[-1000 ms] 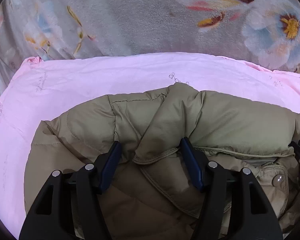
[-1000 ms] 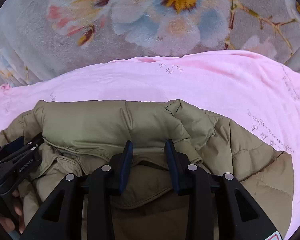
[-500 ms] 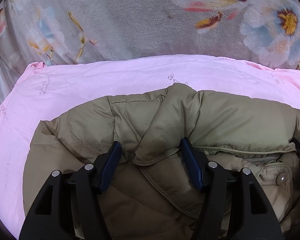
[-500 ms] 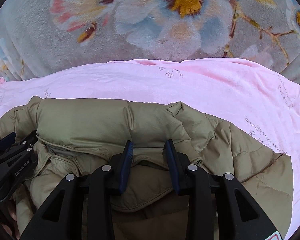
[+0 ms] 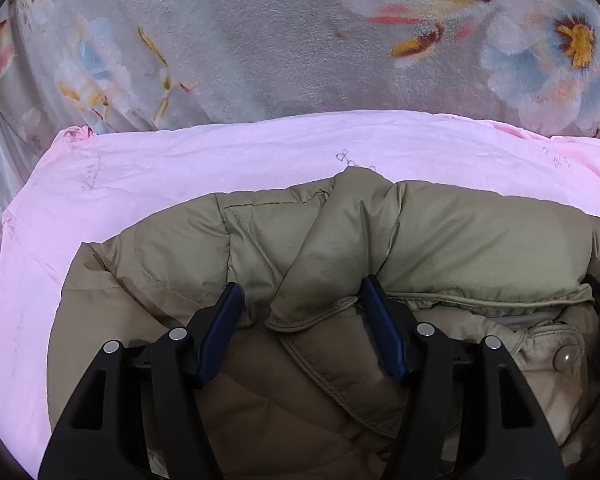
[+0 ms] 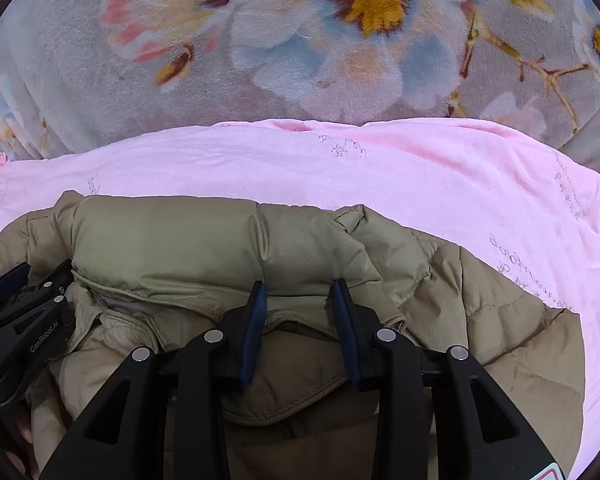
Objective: Fold large clothes
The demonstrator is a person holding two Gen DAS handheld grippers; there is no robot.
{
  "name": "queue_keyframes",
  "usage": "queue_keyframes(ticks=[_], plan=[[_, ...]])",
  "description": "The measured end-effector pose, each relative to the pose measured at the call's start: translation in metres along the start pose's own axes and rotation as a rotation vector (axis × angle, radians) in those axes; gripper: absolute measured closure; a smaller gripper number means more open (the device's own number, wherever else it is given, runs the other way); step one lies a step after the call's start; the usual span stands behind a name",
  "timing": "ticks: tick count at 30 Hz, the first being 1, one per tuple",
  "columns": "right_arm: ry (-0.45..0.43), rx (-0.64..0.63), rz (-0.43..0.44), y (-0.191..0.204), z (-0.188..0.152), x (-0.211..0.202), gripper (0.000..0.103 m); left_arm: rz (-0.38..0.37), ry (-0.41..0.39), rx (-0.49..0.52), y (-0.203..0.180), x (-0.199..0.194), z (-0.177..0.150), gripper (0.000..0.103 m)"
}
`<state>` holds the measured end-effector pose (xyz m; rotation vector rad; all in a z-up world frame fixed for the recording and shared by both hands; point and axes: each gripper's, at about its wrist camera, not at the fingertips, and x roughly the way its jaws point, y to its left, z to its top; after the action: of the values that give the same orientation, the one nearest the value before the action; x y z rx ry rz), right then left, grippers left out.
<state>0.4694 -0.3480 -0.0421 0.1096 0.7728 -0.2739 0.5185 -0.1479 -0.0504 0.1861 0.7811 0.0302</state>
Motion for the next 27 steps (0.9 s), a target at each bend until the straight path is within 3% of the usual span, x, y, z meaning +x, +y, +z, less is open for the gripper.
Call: queue_keyframes(ticks=[27], plan=[[-0.006,0.003,0.003,0.0004,0.0051,0.0012,0.071,0.049,-0.003,0.030,-0.0079,0.0002,-0.0002,0.039]])
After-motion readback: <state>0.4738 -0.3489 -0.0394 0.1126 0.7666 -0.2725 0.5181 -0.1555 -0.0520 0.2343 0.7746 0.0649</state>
